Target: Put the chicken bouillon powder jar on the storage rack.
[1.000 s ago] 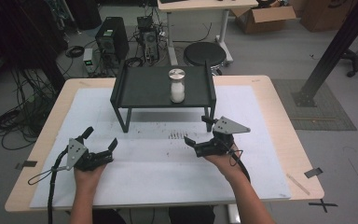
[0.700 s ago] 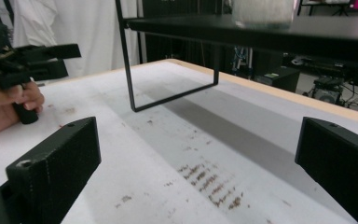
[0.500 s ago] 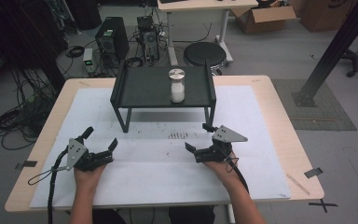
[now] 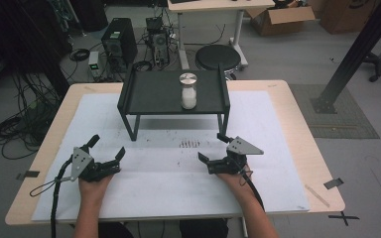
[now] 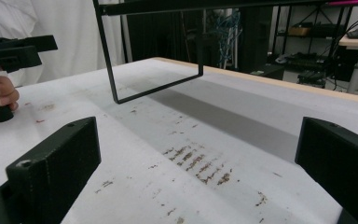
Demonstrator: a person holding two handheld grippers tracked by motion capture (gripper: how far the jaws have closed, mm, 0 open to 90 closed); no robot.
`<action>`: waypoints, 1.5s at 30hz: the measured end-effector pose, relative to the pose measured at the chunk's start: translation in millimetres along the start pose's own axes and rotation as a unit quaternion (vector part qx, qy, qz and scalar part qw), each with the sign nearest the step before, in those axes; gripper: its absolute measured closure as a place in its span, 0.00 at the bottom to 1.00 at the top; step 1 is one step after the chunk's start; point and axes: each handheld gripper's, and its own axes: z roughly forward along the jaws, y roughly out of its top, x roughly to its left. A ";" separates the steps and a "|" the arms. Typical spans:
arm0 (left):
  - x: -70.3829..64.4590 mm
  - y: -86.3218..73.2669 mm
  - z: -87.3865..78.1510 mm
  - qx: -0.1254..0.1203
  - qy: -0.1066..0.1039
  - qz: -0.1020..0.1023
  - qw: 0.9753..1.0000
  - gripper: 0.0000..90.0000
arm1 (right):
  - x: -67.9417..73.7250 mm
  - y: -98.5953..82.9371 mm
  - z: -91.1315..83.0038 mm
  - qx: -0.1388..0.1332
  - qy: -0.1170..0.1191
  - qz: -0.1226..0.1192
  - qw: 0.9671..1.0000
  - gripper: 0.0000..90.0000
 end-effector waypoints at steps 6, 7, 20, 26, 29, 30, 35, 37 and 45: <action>-0.3 0.0 -0.1 -0.001 0.000 0.001 1.000 0.00 | 3.9 -2.8 -5.1 -0.028 -0.005 -0.019 0.999 0.00; -0.3 -0.1 -0.1 -0.001 0.000 0.000 1.000 0.00 | 4.4 -3.5 -6.1 -0.034 -0.007 -0.021 0.999 0.00; 0.3 0.0 0.1 0.001 0.001 -0.001 1.000 0.00 | 6.8 -7.6 -13.6 -0.075 -0.008 -0.033 0.997 0.00; 0.7 0.0 0.2 0.002 0.000 -0.004 1.000 0.00 | 7.1 -8.0 -14.2 -0.079 -0.008 -0.035 0.996 0.00; 0.4 -0.1 0.2 0.001 0.001 -0.003 1.000 0.00 | 7.4 -8.1 -14.5 -0.080 -0.008 -0.036 0.996 0.00; 0.4 -0.1 0.2 0.001 0.001 -0.003 1.000 0.00 | 7.4 -8.1 -14.5 -0.080 -0.008 -0.036 0.996 0.00; 0.0 -0.1 0.0 0.000 0.001 0.000 1.000 0.00 | 7.8 -8.1 -14.5 -0.079 -0.008 -0.038 0.996 0.00; 0.1 -0.1 0.0 0.000 0.001 -0.001 1.000 0.00 | 7.9 -8.1 -14.5 -0.079 -0.008 -0.038 0.996 0.00; 0.4 -0.1 0.0 0.001 0.001 -0.002 1.000 0.00 | 7.7 -8.1 -14.5 -0.080 -0.007 -0.037 0.996 0.00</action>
